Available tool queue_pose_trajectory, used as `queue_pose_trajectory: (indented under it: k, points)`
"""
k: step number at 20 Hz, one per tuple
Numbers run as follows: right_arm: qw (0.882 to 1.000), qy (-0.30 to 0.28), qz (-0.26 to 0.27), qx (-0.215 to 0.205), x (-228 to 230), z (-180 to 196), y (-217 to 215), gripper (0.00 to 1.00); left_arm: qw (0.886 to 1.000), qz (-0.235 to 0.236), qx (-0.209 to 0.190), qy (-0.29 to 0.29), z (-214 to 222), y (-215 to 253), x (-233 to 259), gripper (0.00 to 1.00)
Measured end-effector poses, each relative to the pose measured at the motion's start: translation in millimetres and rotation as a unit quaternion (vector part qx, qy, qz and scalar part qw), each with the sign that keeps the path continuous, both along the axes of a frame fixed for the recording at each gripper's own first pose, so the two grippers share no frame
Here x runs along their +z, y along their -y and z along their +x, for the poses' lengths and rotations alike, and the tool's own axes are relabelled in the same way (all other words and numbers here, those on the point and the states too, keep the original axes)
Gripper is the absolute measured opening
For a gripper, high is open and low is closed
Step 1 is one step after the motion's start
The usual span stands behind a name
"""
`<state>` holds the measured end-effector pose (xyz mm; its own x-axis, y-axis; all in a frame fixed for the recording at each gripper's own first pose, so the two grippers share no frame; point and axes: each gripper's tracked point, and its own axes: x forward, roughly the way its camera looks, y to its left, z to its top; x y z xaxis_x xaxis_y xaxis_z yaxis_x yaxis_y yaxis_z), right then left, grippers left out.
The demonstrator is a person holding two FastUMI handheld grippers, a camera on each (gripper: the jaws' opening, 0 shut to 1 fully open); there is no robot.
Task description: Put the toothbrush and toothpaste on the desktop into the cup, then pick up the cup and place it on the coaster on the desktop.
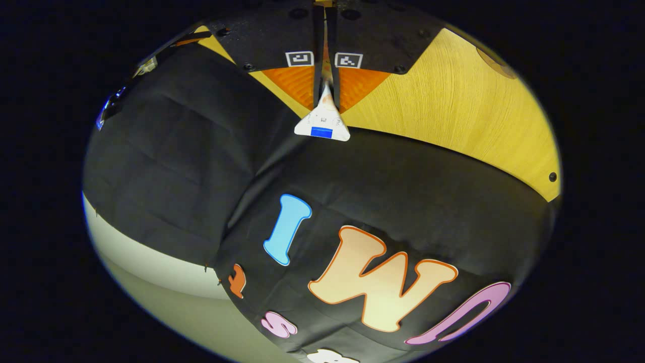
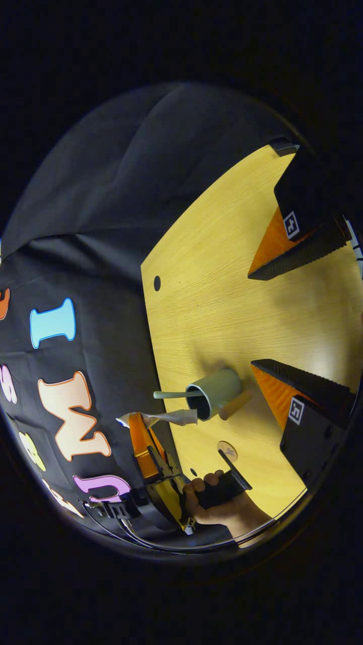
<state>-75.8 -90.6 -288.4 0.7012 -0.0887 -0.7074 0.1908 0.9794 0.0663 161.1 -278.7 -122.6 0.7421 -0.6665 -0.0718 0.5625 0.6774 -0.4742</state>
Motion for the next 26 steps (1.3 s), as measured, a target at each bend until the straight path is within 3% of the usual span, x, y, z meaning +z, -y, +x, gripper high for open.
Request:
queue_pose_trajectory:
  k: [4, 13, 14, 15, 18, 24, 25, 26]
  points:
    - [1.0, -0.002, 0.002, 0.003, -2, 4, -6, 0.97, 1.0, 0.021, -0.007, 0.004, -6, 5, -15, 0.01]
    - [1.0, 0.003, 0.007, 0.009, -1, 9, -6, 0.97, 0.998, 0.048, 0.047, 0.008, -8, -12, -31, 0.04]
    - [1.0, 0.004, 0.008, 0.01, 0, 9, -5, 0.97, 0.998, 0.046, 0.048, 0.002, -12, -14, -33, 0.1]
    - [1.0, 0.007, 0.008, 0.012, 3, 10, -5, 0.97, 0.999, 0.03, 0.034, -0.005, -18, -8, -33, 0.22]
    - [1.0, 0.014, 0.013, 0.022, 7, 15, -8, 0.97, 0.997, 0.041, 0.061, 0.003, -30, -21, -26, 0.94]
    - [0.997, 0.034, 0.037, 0.066, 19, 32, -23, 0.97, 0.992, 0.081, 0.099, 0.014, -54, -52, -12, 0.95]
    - [0.996, 0.038, 0.045, 0.074, 22, 37, -26, 0.92, 0.989, 0.091, 0.112, 0.017, -59, -61, -8, 0.95]
    - [0.994, 0.04, 0.053, 0.083, 22, 41, -31, 0.97, 0.987, 0.099, 0.124, 0.022, -63, -70, -5, 0.95]
